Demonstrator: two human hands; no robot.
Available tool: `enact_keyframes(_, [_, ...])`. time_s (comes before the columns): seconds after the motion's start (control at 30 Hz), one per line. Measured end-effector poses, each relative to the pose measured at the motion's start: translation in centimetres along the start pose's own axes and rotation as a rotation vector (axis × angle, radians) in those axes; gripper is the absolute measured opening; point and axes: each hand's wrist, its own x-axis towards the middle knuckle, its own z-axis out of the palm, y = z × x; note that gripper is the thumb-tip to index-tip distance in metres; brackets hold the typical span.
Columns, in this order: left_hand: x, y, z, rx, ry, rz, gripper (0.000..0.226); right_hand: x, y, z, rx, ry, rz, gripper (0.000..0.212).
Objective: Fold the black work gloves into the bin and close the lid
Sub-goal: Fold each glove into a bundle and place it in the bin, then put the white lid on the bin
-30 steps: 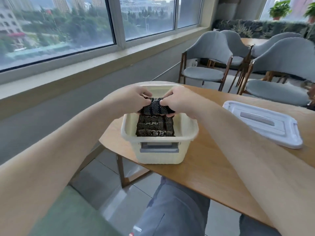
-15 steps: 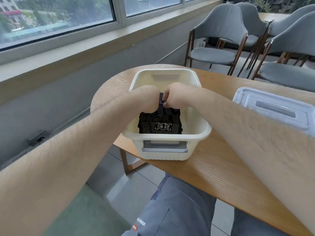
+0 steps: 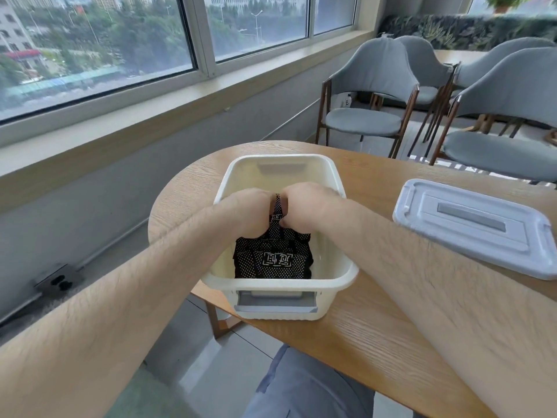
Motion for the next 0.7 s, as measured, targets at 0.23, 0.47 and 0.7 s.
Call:
enact_keyframes(0.23, [1.2,2.6,-0.2,-0.01,0.008,0.046,0.024,-1.0,2.6,-0.2,0.016,-0.007,0.059,0.019])
enact_keyframes(0.47, [1.0,4.8,-2.2,0.05,0.086,0.093,0.021,-2.6,3.7,-1.3,-0.003,0.178,0.065,0.02])
enact_keyframes(0.7, [3.8,11.3,-7.1,-0.069,0.387,0.196,0.018,-6.5,10.3,-4.5,0.358,0.518,0.178,0.018])
